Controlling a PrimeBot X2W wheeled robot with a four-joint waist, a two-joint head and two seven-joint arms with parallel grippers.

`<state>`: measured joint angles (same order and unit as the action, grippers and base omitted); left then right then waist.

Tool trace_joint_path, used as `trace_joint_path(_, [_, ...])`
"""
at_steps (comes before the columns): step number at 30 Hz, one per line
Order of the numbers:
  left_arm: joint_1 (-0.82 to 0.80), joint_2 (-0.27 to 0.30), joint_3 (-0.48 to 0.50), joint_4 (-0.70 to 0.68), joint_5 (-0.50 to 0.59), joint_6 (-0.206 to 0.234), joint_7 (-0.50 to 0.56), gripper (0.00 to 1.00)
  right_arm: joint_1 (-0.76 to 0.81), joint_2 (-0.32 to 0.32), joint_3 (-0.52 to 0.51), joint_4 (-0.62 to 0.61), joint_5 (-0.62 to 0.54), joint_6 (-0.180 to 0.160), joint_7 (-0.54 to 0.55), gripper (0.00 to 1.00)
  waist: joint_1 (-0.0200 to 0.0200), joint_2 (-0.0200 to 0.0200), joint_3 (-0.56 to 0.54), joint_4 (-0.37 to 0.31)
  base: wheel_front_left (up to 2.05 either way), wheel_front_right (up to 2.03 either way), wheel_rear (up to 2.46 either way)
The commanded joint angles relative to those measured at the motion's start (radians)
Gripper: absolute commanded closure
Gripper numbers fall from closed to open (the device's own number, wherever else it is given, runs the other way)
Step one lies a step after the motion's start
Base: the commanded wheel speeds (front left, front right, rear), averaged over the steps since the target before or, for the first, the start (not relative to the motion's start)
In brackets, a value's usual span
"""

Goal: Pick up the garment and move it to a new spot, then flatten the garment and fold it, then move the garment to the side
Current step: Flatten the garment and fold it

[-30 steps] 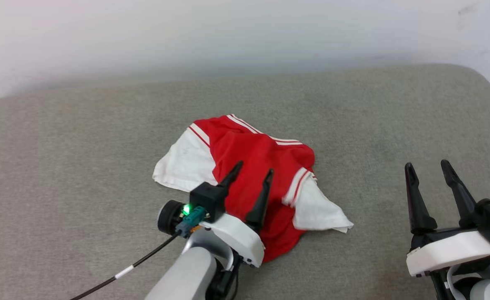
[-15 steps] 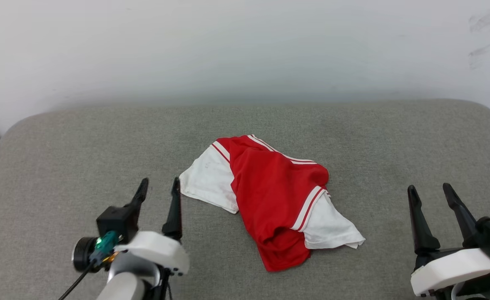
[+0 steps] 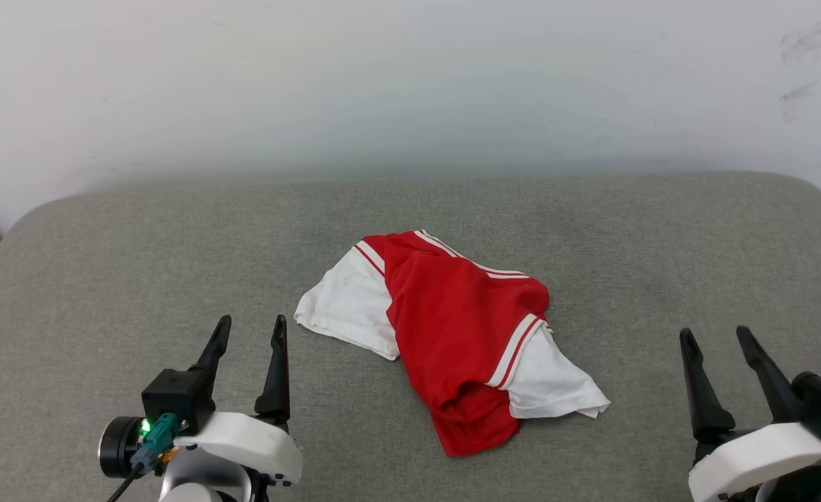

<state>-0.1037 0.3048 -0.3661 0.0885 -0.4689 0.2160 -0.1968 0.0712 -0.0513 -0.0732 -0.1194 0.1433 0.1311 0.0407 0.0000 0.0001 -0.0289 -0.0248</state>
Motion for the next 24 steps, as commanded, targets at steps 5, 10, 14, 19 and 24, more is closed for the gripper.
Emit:
trace_joint_path(5, [-0.015, 0.002, -0.01, -0.024, 0.018, 0.005, -0.002, 0.0, -0.017, 0.002, -0.053, 0.084, 0.028, -0.001, 0.094, 0.0, 0.0, -0.0001, 0.011, 0.014, 0.0, 0.0, 0.0])
trace_joint_path(10, [-0.031, -0.012, -0.022, -0.05, 0.023, 0.01, -0.01, 0.0, -0.059, -0.033, -0.088, 0.174, 0.07, -0.001, 0.283, 0.0, 0.0, -0.0001, 0.041, 0.057, 0.0, 0.0, 0.0])
trace_joint_path(14, [-0.057, -0.025, -0.033, -0.069, 0.032, 0.01, -0.019, 0.0, -0.118, -0.078, -0.046, 0.209, 0.14, -0.001, 0.447, 0.0, 0.0, -0.0001, 0.092, 0.097, 0.0, 0.0, 0.0])
trace_joint_path(19, [-0.099, -0.055, -0.05, -0.061, 0.036, -0.003, -0.032, 0.0, -0.194, -0.151, 0.045, 0.252, 0.207, -0.001, 0.582, 0.0, 0.0, -0.0001, 0.151, 0.14, 0.0, 0.0, 0.0])
trace_joint_path(24, [-0.134, -0.083, -0.062, -0.038, 0.04, -0.017, -0.047, 0.0, -0.246, -0.182, 0.121, 0.325, 0.253, -0.001, 0.641, 0.0, 0.0, -0.0001, 0.195, 0.168, 0.0, 0.0, 0.0])
